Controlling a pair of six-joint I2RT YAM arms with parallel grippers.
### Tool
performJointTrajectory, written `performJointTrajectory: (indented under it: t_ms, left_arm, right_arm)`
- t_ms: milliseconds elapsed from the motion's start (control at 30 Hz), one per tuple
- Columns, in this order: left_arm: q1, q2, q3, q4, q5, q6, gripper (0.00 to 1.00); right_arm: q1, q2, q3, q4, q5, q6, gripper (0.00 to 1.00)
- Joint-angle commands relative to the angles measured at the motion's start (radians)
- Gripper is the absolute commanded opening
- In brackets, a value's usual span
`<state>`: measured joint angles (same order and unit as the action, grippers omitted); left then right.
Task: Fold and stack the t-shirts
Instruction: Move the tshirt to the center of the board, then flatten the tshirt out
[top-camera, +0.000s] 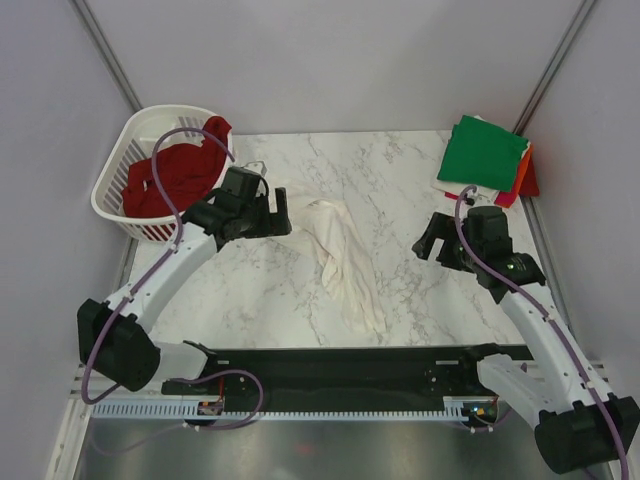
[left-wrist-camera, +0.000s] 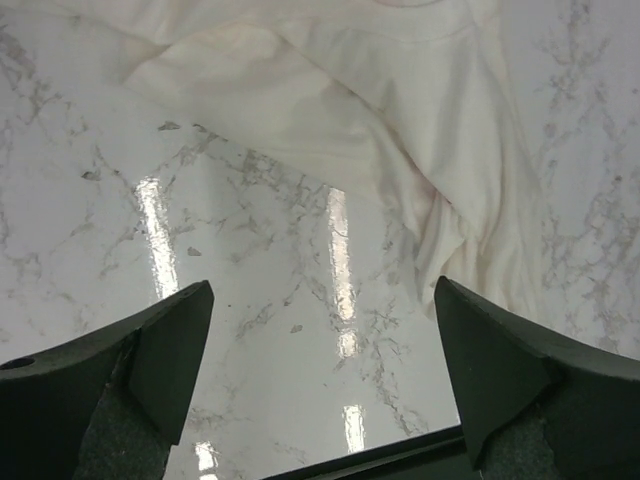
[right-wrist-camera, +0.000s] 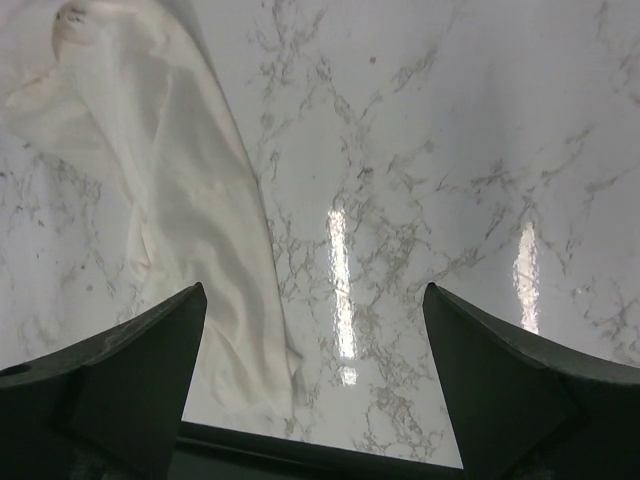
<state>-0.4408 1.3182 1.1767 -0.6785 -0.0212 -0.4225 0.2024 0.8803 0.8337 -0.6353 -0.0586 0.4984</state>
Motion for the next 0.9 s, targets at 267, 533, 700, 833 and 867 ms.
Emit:
performJointTrajectory:
  t_ms: [267, 533, 700, 833, 867]
  left_arm:
    - [0.01, 0.401, 0.096, 0.05, -0.301, -0.113, 1.0]
    - [0.045, 0.602, 0.235, 0.083, -0.339, -0.079, 0.91]
    - [0.063, 0.651, 0.265, 0.115, -0.364, -0.065, 0.73]
    - [0.065, 0.691, 0.305, 0.132, -0.368, -0.03, 0.48]
    - [0.065, 0.707, 0.31, 0.135, -0.37, -0.027, 0.37]
  right_arm:
    - [0.031, 0.094, -0.073, 0.068, -0.168, -0.053, 0.98]
    - [0.051, 0.138, -0.133, 0.123, -0.196, -0.044, 0.98]
    - [0.069, 0.187, -0.134, 0.149, -0.193, -0.043, 0.98]
    - [0.074, 0.233, -0.127, 0.16, -0.188, -0.061, 0.98]
    - [0.074, 0.239, -0.124, 0.158, -0.188, -0.064, 0.98]
